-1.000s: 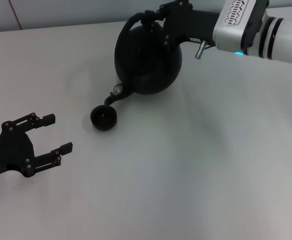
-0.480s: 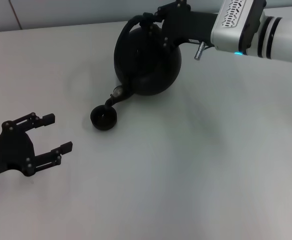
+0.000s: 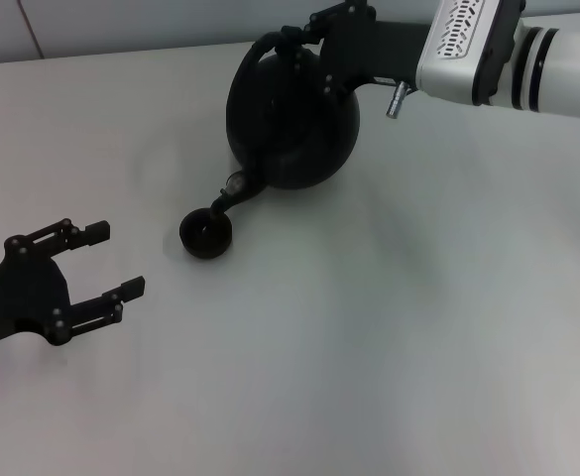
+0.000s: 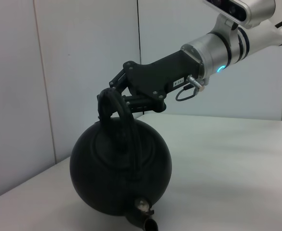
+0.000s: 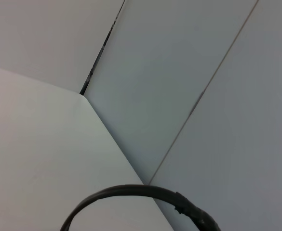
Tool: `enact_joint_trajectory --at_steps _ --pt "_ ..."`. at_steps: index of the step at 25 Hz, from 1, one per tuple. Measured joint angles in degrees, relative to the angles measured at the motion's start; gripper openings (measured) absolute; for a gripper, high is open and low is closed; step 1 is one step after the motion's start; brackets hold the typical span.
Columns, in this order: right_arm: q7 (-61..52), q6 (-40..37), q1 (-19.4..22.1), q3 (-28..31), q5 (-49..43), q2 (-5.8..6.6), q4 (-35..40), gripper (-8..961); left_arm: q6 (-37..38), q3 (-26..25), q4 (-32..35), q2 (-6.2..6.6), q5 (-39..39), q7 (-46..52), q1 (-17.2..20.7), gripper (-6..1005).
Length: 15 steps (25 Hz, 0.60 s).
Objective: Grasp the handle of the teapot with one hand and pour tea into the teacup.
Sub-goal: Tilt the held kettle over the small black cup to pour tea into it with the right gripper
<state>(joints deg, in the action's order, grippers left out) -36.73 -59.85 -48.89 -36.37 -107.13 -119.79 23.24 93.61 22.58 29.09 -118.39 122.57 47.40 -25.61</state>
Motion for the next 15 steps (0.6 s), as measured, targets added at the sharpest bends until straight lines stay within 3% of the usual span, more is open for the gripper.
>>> enact_joint_trajectory --at_steps 15 --pt "0.0 0.02 -0.15 -1.92 0.0 0.0 1.4 107 -1.13 0.0 -0.1 -0.08 -0.12 0.07 -0.05 752"
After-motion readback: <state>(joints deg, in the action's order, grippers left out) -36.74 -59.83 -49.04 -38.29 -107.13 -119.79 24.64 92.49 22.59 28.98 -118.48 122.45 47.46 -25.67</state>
